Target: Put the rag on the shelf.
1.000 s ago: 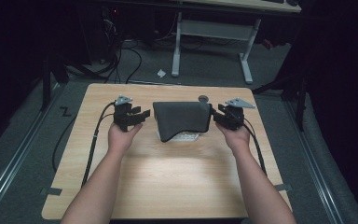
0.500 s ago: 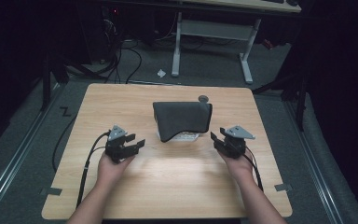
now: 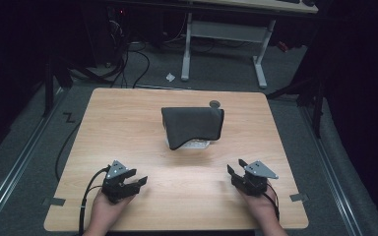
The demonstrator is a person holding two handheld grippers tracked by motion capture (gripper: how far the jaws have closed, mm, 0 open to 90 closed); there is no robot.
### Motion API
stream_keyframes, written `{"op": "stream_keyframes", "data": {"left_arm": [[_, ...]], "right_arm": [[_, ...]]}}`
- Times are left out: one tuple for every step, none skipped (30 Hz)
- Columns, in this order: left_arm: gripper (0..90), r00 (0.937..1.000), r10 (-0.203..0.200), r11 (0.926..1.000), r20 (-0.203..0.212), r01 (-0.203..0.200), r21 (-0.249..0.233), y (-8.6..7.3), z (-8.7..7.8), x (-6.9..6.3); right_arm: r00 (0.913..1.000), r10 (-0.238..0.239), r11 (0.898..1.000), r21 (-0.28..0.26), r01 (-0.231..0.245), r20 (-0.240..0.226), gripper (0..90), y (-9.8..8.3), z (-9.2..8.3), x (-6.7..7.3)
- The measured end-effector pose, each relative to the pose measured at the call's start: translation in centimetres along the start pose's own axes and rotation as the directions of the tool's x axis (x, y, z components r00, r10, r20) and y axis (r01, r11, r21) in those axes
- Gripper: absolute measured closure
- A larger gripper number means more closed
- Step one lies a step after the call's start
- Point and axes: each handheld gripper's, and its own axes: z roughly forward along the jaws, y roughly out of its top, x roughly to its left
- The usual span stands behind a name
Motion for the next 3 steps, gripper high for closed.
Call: {"op": "stream_keyframes", "data": {"left_arm": [[43.4, 1.0000, -0.001, 1.0000, 0.001, 0.001, 0.002, -0.02, 0.13, 0.05], [43.4, 1.0000, 0.002, 1.0000, 0.000, -0.002, 0.004, -0.03, 0.24, 0.04], [43.0, 1.0000, 0.006, 1.0000, -0.002, -0.006, 0.007, -0.03, 0.32, 0.01]], "right_arm": [[1.0000, -0.002, 1.000, 0.002, 0.002, 0.006, 48.6, 0.03, 0.10, -0.02], [1.0000, -0.002, 1.000, 0.004, 0.002, 0.007, 48.3, 0.04, 0.22, -0.02], [1.0000, 0.002, 1.000, 0.007, -0.002, 0.006, 48.0, 0.01, 0.31, 0.00]]}}
